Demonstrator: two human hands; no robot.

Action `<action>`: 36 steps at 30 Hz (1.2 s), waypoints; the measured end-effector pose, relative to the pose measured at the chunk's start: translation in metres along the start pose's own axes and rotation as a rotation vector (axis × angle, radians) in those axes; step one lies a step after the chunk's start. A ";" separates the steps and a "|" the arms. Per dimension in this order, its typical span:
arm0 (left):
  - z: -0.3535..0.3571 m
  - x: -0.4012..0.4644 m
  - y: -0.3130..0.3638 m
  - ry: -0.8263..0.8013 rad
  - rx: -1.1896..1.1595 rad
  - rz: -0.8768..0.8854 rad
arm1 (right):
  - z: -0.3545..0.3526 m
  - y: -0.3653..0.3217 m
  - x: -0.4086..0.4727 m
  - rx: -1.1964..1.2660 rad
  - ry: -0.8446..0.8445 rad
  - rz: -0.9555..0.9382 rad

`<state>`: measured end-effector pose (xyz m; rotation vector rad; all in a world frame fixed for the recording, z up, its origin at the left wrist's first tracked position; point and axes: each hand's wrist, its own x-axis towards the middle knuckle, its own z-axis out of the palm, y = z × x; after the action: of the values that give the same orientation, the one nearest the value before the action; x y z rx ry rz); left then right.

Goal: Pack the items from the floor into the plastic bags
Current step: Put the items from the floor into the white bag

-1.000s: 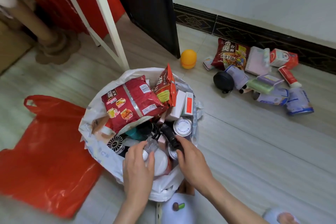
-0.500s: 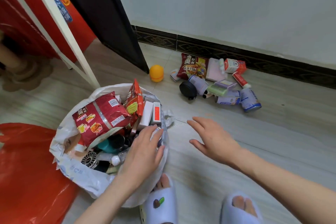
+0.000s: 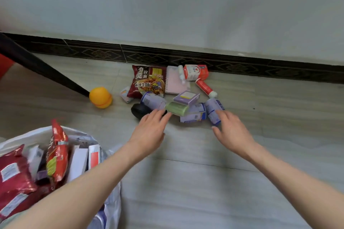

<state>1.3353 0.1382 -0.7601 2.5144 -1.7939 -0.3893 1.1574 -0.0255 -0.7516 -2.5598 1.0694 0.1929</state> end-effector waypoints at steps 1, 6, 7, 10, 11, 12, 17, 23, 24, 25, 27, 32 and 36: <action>0.005 0.012 -0.003 0.008 -0.007 0.004 | 0.006 0.005 0.009 0.036 0.001 0.054; 0.022 0.061 -0.012 0.074 -0.068 0.074 | 0.032 0.027 0.047 0.154 0.054 0.177; 0.023 0.068 -0.012 0.082 -0.084 0.090 | 0.037 0.029 0.053 0.173 0.052 0.200; 0.029 0.083 -0.012 0.105 -0.094 0.099 | 0.049 0.036 0.061 0.216 0.019 0.270; 0.030 0.086 -0.012 0.110 -0.091 0.086 | 0.051 0.038 0.063 0.230 0.014 0.284; 0.030 0.089 -0.012 0.111 -0.086 0.070 | 0.052 0.040 0.065 0.244 0.004 0.294; 0.022 0.087 -0.011 0.106 -0.117 0.079 | 0.048 0.038 0.069 0.256 -0.023 0.328; 0.010 0.061 -0.006 0.159 -0.294 0.025 | 0.044 0.029 0.040 0.346 0.092 0.422; 0.008 0.054 -0.005 0.161 -0.324 -0.008 | 0.042 0.026 0.032 0.361 0.113 0.421; 0.005 0.048 -0.004 0.178 -0.365 -0.051 | 0.039 0.023 0.024 0.376 0.134 0.408; -0.006 0.034 0.000 0.257 -0.456 -0.146 | 0.031 0.014 0.008 0.399 0.164 0.356; -0.054 -0.033 0.012 0.388 -0.667 -0.305 | -0.003 -0.028 -0.041 0.403 0.134 0.177; -0.086 -0.120 0.010 0.389 -0.732 -0.389 | -0.046 -0.079 -0.082 0.233 0.026 -0.043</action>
<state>1.3080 0.2365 -0.6534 2.1703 -0.8121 -0.4251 1.1552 0.0624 -0.6662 -2.3790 0.9833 0.0218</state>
